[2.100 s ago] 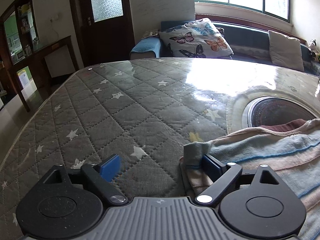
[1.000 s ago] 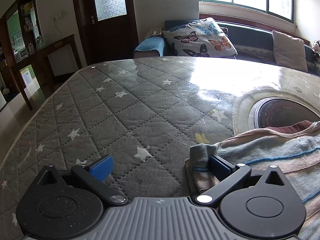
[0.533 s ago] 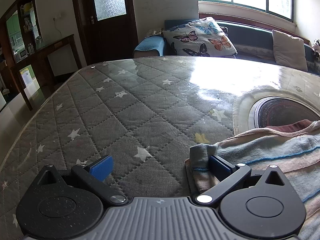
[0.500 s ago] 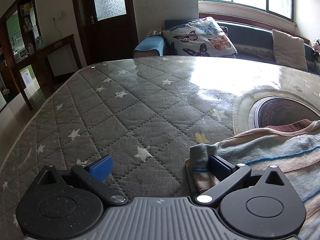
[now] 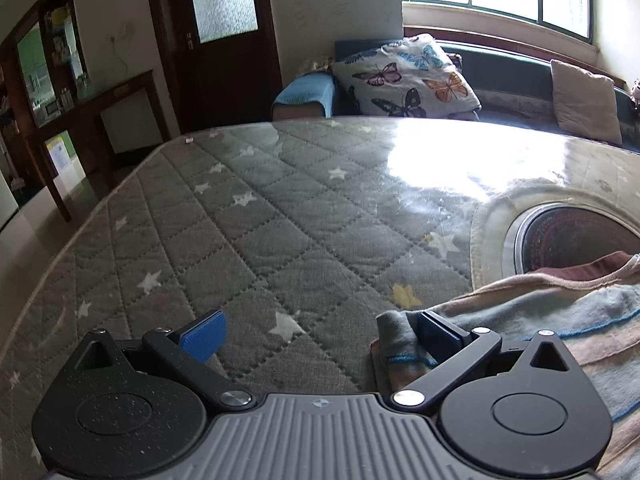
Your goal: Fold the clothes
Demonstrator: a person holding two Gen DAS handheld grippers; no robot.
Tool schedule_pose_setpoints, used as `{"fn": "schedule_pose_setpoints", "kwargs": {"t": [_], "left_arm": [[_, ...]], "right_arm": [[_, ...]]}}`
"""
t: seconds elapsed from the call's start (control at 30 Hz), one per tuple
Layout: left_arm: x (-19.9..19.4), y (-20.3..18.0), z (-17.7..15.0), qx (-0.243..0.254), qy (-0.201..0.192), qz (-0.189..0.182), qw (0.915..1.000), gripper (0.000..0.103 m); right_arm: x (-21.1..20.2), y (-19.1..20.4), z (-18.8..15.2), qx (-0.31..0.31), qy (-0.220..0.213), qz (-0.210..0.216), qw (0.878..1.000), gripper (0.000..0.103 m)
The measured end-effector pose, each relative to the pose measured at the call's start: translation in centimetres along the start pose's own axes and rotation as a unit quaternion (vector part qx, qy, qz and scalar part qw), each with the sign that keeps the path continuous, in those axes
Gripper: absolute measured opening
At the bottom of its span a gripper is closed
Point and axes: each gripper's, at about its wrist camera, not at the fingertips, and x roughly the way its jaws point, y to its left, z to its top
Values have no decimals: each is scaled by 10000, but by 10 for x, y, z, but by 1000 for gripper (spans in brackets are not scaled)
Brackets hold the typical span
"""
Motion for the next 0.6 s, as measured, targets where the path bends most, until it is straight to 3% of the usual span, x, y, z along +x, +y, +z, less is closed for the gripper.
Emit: {"fn": "schedule_pose_setpoints", "kwargs": {"t": [0.27, 0.6], "left_arm": [[1, -2, 0, -49, 44, 101, 9999, 103], [-37, -12, -22, 232, -83, 119, 9996, 103]], "right_arm": [[-1, -2, -9, -89, 84, -231, 9997, 103], [-48, 8, -40, -469, -18, -567, 9973, 103]]}}
